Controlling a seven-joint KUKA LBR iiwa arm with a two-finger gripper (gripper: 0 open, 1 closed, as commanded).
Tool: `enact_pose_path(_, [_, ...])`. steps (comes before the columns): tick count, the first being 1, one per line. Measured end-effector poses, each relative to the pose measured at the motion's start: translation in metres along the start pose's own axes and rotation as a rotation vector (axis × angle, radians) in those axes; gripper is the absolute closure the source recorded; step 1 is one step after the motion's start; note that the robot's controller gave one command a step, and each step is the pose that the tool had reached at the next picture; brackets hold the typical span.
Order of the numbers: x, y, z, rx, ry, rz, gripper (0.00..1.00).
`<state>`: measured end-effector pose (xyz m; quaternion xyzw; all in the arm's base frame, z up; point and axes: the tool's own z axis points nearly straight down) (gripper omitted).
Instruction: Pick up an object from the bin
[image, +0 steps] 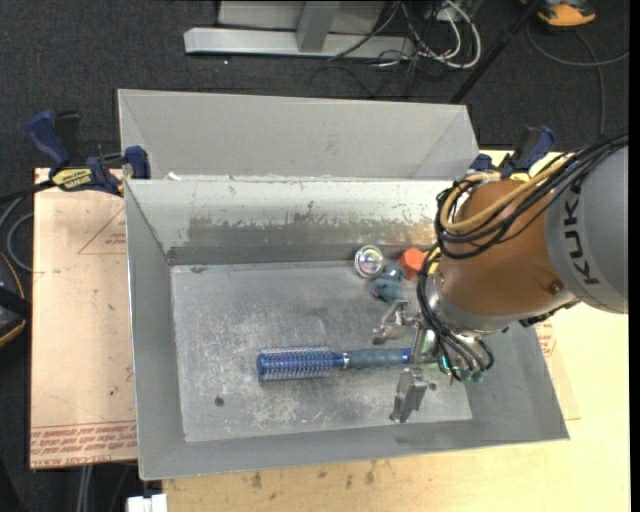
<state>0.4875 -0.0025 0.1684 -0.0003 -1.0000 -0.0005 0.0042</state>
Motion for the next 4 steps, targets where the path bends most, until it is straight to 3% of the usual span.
enact_pose_path(1, [-0.038, 0.055, 0.098, 0.0, -0.018, -0.057, 0.0])
enact_pose_path(2, [-0.04, 0.054, 0.094, -0.001, -0.026, -0.055, 1.0])
enact_pose_path(3, [-0.027, 0.041, -0.039, 0.001, -0.017, -0.101, 1.0])
enact_pose_path(4, [0.002, 0.015, -0.046, 0.002, -0.006, -0.119, 1.0])
